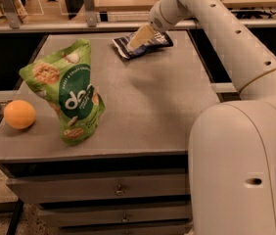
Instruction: Move blue chip bag near green rice chip bag
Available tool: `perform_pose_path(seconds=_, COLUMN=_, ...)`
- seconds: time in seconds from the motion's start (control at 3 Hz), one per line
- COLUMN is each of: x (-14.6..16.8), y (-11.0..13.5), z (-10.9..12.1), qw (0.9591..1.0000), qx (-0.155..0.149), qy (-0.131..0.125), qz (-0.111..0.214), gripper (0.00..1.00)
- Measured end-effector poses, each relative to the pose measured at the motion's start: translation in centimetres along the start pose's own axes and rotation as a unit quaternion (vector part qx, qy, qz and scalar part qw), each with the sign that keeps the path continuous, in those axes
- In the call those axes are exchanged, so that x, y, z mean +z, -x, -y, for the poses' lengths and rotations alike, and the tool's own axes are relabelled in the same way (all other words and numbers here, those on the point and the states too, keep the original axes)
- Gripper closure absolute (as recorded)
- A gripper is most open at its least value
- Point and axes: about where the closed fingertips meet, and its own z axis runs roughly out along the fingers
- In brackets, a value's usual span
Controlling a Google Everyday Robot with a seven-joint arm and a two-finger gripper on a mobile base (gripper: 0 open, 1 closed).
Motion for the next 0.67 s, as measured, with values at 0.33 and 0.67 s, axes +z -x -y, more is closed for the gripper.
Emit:
perform_pose_path(seconds=0.33, x=1.2, y=-0.6, z=-0.2, qw=0.9999, qx=0.011, qy=0.007, qz=-0.002, gripper=0.00)
perform_pose_path(seconds=0.67, x=2.3, y=-1.2, z=-0.7, qw=0.9996, qx=0.021, qy=0.019, qz=-0.004, gripper=0.00)
